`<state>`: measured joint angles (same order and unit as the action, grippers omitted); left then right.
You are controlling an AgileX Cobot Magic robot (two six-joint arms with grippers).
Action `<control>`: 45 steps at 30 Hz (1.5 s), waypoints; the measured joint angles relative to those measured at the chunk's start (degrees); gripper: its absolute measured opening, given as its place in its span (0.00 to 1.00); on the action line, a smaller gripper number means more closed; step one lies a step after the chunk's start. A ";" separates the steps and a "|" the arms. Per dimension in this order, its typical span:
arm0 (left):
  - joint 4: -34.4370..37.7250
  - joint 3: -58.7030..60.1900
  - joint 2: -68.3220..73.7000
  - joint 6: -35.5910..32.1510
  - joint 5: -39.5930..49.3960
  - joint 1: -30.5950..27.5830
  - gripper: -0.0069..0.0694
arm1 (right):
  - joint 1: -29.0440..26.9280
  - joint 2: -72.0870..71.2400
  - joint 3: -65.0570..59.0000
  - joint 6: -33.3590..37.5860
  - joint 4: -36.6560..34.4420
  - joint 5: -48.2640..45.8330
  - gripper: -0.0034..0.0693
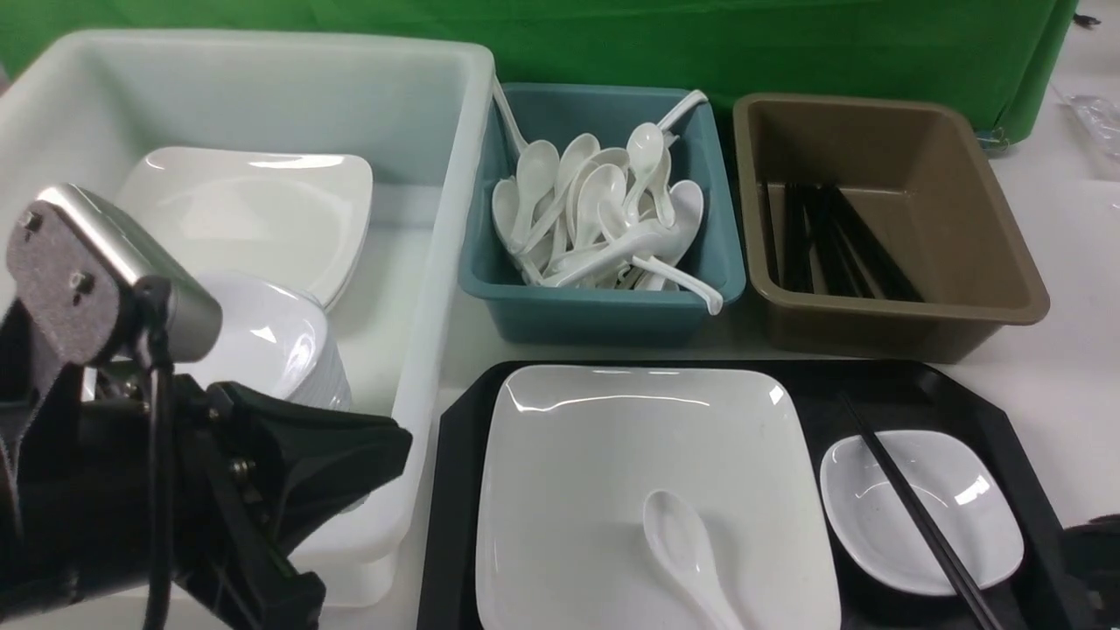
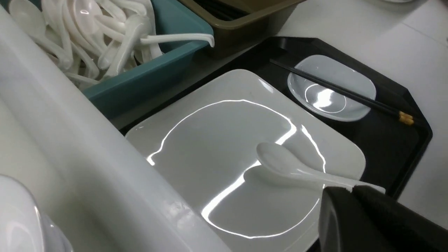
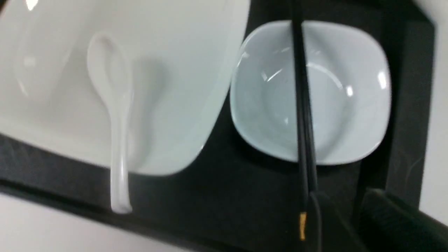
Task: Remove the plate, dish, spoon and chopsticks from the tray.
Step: Use the right arm to grab a pair of chopsticks from the plate, then use the right arm to put the chopsticks into the small storage box on the right
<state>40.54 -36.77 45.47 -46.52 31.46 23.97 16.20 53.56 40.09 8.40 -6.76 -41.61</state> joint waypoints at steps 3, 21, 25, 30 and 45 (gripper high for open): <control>0.00 0.00 -0.15 -1.05 0.95 0.00 0.11 | 0.82 6.74 2.15 1.38 0.00 -0.27 0.36; -1.76 0.00 -5.02 -2.43 1.43 0.00 0.11 | -2.22 38.75 11.68 3.37 0.04 6.95 0.55; -1.78 0.00 -5.02 -2.43 1.43 0.00 0.11 | -2.24 41.62 12.27 4.41 0.04 7.32 0.55; -1.78 0.00 -5.02 -2.43 1.12 0.00 0.11 | -2.24 43.56 12.27 5.11 0.04 7.20 0.45; 0.53 0.05 -6.12 -5.96 0.12 0.00 0.11 | 0.65 33.39 21.87 8.61 -0.61 -3.60 0.21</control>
<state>41.07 -36.72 39.35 -52.48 31.58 23.97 16.85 86.94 61.97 17.01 -7.36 -45.21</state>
